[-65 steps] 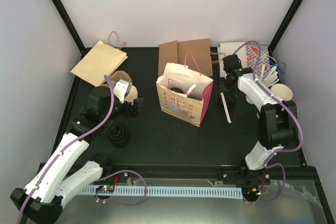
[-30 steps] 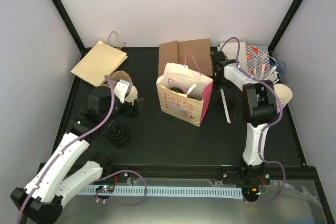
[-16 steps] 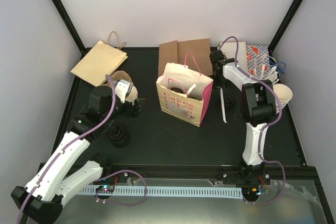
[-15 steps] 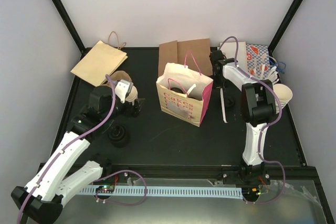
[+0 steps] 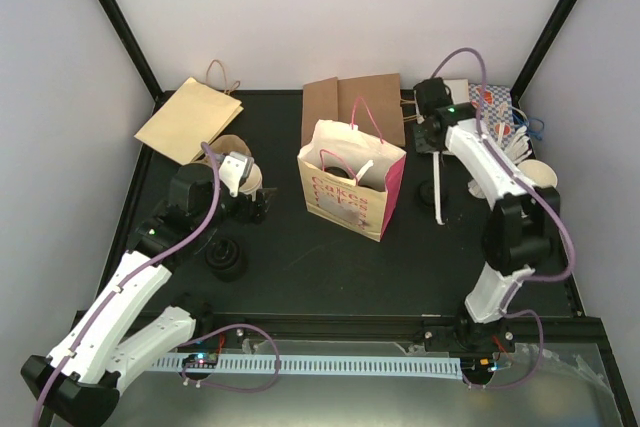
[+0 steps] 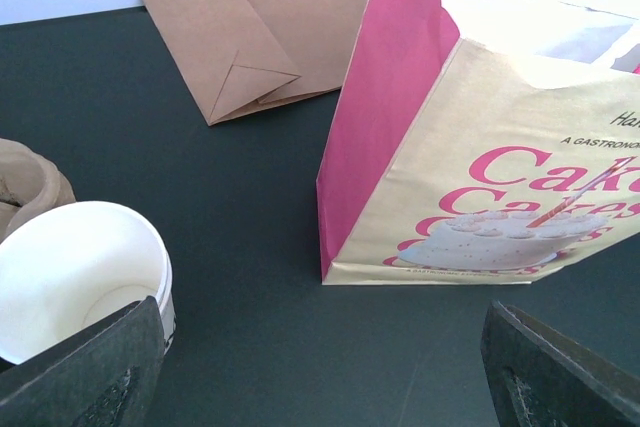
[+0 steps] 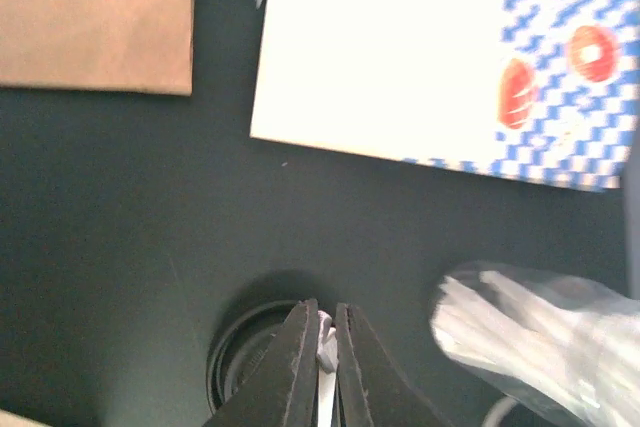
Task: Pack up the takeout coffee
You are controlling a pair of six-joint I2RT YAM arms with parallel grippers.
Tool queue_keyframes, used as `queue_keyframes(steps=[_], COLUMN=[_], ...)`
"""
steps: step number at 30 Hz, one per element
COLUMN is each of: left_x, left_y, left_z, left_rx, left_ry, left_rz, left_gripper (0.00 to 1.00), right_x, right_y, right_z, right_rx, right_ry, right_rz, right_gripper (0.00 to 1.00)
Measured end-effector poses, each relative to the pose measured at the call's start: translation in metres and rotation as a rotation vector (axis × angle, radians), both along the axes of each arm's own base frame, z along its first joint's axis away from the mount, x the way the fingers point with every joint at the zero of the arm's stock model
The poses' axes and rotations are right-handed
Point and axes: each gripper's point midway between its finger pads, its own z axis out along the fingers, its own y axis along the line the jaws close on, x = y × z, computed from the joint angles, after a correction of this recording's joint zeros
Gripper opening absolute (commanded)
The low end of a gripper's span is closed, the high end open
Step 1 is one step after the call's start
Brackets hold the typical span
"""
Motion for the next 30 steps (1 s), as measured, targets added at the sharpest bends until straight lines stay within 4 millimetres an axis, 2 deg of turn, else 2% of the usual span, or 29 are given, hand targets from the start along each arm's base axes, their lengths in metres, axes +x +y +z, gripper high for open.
queue_keyframes(steps=[4,9,13,15,21,30], left_x=[-0.001,-0.001,-0.001,-0.001,-0.001,-0.002], left_y=[-0.001,-0.002,-0.002,-0.002,-0.002,-0.003], left_z=[0.001,0.001,0.001,0.001,0.001,0.001], left_rx=[-0.004,-0.006,-0.006,-0.006,-0.007,-0.009], left_ry=[0.000,0.000,0.000,0.000,0.000,0.001], left_rz=[-0.007,-0.010,-0.011,-0.011,-0.012,-0.016], left_gripper=[0.89,0.89,0.89,0.89,0.89,0.89], right_x=[-0.013,-0.043,-0.067,-0.075,-0.087,-0.076], right_y=[-0.006,-0.018,-0.032,-0.040,-0.075,-0.112], right_z=[0.059,0.139,0.195,0.214,0.249,0.281], right_rx=[0.025,0.084,0.113,0.106,-0.018,-0.199], right_ry=[-0.151,-0.419,-0.646,-0.735,-0.932,-1.105], right_rz=[-0.009,-0.023,-0.056,-0.081,-0.228,-0.409], right_gripper=[0.08,0.08,0.09,0.10,0.10,0.09])
